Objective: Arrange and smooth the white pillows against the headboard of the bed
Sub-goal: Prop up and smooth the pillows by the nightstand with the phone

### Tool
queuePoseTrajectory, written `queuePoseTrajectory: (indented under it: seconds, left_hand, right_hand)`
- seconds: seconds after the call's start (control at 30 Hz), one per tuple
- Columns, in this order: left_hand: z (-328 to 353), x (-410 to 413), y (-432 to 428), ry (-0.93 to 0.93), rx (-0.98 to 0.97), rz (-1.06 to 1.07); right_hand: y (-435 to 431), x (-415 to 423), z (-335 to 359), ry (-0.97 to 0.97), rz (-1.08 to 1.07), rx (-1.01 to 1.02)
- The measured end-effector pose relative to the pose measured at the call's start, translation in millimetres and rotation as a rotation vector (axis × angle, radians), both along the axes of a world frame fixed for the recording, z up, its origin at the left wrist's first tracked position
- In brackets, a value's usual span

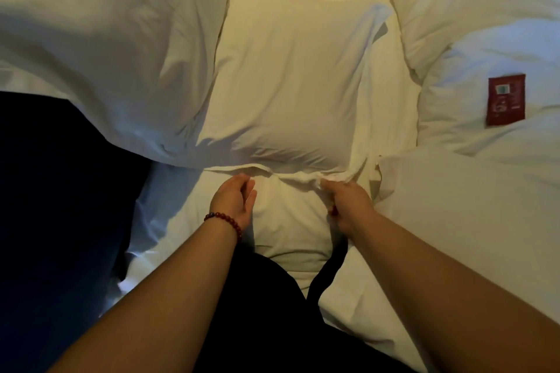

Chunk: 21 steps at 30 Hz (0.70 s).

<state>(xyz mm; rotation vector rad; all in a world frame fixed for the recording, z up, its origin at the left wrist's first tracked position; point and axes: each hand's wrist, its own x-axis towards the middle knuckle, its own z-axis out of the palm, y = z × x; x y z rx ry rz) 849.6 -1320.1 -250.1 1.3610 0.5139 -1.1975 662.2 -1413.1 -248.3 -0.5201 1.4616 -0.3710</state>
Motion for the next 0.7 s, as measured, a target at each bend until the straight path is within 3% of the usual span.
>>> queuePoseTrajectory:
  seconds: [0.1, 0.17, 0.27, 0.33, 0.47, 0.57, 0.7]
  left_hand:
    - [4.6, -1.6, 0.0, 0.035, -0.085, -0.015]
    - [10.8, 1.9, -8.6, 0.050, -0.128, -0.044]
    - [12.3, 7.4, -18.3, 0.026, -0.077, -0.025]
    - [8.2, 4.3, -15.8, -0.027, 0.009, -0.021]
    - [-1.8, -4.3, 1.8, -0.148, 0.134, -0.055]
    - [0.8, -1.2, 7.4, -0.128, 0.108, -0.012]
    - [3.7, 6.5, 10.5, -0.132, -0.001, 0.064]
  right_hand:
    - [5.0, -3.3, 3.7, 0.121, -0.196, -0.236]
    - [5.9, -5.9, 7.6, 0.128, -0.320, -0.273]
    - [10.9, -1.9, 11.6, -0.080, -0.380, -0.100]
    - [14.3, 1.2, 11.0, -0.161, -0.309, 0.021]
    - [20.5, 0.2, 8.0, 0.032, -0.319, -0.017]
    - [31.1, 0.8, 6.8, -0.088, -0.381, 0.029]
    - [34.8, 20.6, 6.9, -0.269, -0.183, 0.238]
